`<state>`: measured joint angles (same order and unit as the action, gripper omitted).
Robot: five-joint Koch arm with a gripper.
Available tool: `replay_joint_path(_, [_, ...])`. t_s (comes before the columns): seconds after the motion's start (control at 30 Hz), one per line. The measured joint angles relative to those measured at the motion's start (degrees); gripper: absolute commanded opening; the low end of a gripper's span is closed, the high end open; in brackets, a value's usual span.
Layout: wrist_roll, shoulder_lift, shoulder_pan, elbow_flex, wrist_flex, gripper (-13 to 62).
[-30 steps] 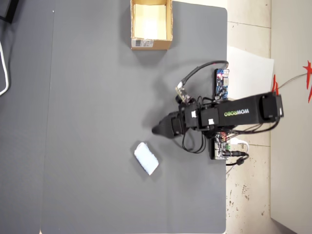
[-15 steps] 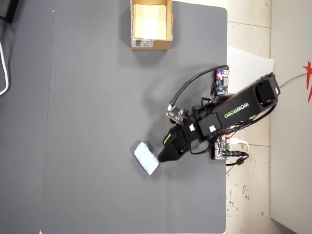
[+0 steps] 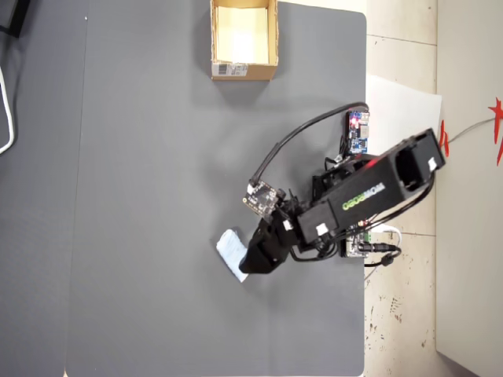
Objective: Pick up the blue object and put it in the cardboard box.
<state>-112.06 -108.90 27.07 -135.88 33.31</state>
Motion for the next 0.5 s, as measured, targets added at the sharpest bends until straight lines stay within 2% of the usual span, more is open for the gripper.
replay_joint_path(0.33, [0.0, 15.6, -3.7, 8.3, 0.0, 33.3])
replay_joint_path(0.5, [0.0, 17.4, -3.8, 8.9, -0.2, 25.3])
